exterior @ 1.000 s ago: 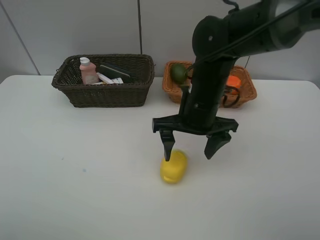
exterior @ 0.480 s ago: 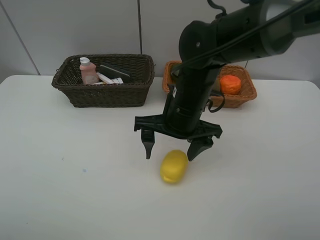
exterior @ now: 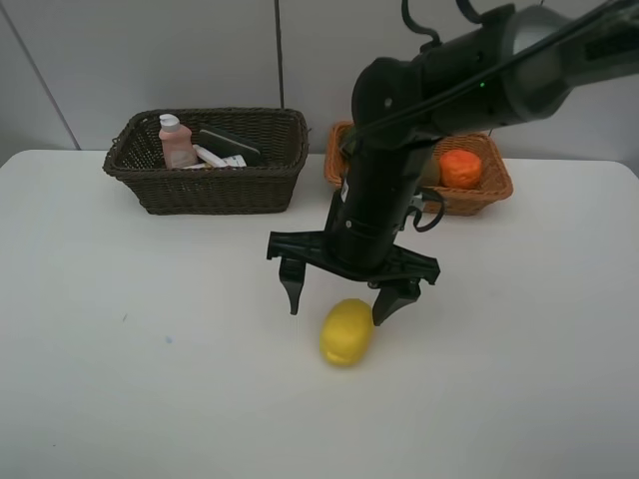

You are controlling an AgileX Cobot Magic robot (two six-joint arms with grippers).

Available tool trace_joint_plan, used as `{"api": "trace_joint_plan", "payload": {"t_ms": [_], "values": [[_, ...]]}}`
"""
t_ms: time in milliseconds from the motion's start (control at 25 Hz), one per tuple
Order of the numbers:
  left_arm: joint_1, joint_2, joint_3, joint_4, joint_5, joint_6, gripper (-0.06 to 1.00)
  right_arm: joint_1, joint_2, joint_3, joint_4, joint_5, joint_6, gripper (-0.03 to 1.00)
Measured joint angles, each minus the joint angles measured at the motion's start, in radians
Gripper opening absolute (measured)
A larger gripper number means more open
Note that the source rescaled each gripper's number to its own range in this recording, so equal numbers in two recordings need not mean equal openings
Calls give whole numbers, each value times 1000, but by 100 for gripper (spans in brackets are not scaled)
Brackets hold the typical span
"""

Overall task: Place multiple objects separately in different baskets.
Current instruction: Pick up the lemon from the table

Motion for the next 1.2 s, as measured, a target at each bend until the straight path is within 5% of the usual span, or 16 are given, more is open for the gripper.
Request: {"api": "trace_joint_plan", "payload": {"t_ms": [1120, 1200], "values": [[0, 0, 0, 0, 0, 0, 100, -1, 180, 3, 2, -17, -22, 100], [0, 0, 0, 0, 0, 0, 100, -1, 180, 3, -1, -14, -22, 89]]}}
